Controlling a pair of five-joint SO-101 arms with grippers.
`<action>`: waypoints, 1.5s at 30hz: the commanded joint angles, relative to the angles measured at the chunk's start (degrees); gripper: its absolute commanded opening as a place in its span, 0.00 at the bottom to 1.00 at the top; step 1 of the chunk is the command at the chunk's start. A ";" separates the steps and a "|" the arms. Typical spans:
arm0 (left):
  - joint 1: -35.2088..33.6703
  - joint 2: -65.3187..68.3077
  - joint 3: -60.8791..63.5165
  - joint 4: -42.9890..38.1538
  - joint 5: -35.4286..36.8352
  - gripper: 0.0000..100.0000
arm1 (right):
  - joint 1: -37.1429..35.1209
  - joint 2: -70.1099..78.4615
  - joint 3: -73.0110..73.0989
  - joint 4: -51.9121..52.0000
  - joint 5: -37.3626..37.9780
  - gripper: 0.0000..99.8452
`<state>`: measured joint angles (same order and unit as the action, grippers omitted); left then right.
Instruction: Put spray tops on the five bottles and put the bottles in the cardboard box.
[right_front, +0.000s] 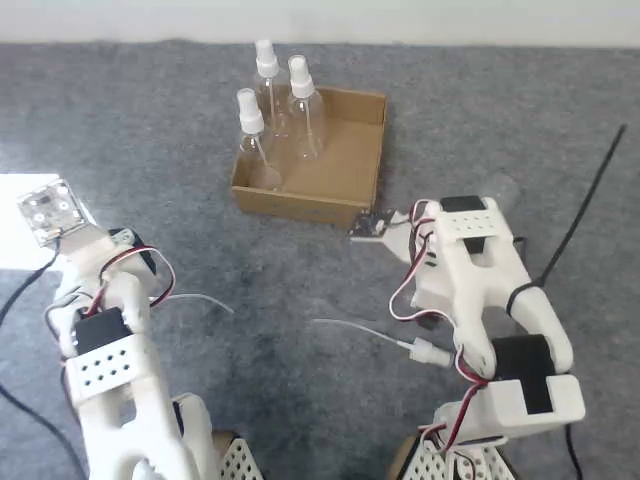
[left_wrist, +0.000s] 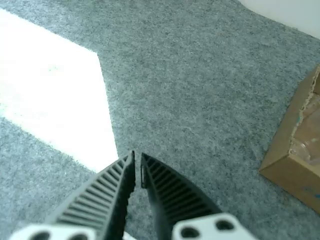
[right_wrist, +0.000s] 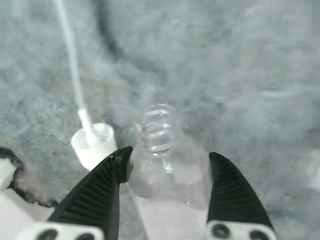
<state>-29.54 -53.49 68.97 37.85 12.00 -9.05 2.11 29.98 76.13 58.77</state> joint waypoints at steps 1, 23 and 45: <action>-0.44 -1.05 -0.31 -0.09 -0.53 0.02 | 0.04 -5.49 -5.71 -0.75 -5.63 0.12; -0.53 -1.49 6.11 -12.75 -0.44 0.02 | -3.03 -5.32 -5.80 -3.30 -10.99 0.28; -0.53 -1.49 6.29 -12.75 -0.44 0.02 | -1.98 -2.33 -5.27 -6.29 -9.93 0.09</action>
<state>-29.80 -53.49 75.65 26.59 12.00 -11.52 6.51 26.55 69.10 48.57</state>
